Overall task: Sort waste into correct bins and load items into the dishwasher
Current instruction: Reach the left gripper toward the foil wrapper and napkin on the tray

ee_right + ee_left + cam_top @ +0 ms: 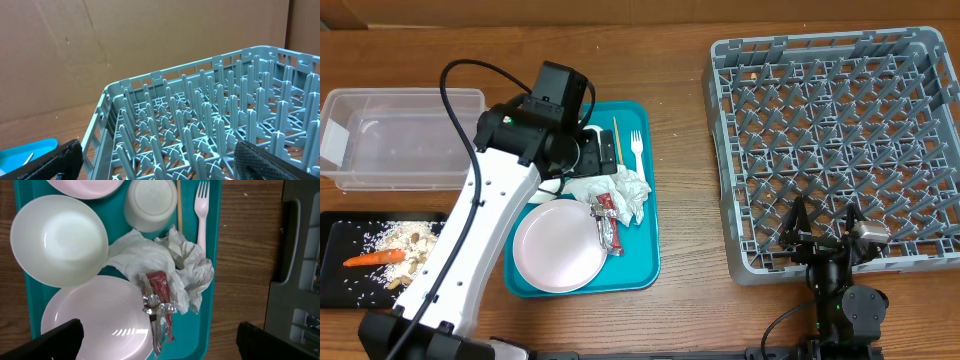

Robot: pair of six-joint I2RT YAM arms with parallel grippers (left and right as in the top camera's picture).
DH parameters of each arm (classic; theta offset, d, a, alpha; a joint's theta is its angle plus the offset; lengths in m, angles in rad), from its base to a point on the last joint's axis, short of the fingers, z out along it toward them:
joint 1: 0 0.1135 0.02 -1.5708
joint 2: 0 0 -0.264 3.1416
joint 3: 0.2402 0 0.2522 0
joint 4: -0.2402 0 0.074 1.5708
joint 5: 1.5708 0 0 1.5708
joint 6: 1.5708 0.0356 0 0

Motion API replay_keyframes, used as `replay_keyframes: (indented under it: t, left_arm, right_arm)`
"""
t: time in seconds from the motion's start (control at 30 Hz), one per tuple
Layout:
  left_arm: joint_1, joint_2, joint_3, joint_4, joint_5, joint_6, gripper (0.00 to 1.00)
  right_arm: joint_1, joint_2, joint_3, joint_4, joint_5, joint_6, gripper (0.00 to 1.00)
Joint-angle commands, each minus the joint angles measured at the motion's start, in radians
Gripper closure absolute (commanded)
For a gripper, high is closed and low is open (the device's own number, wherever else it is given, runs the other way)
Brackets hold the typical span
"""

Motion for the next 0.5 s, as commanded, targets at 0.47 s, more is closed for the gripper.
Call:
replay_keyframes:
  t: [0.47]
  left_arm:
    - [-0.082,0.032,-0.002,-0.052,0.209,0.053,0.00]
  right_arm:
    - [0.000,-0.008,-0.010,0.006,0.006,-0.007,0.00]
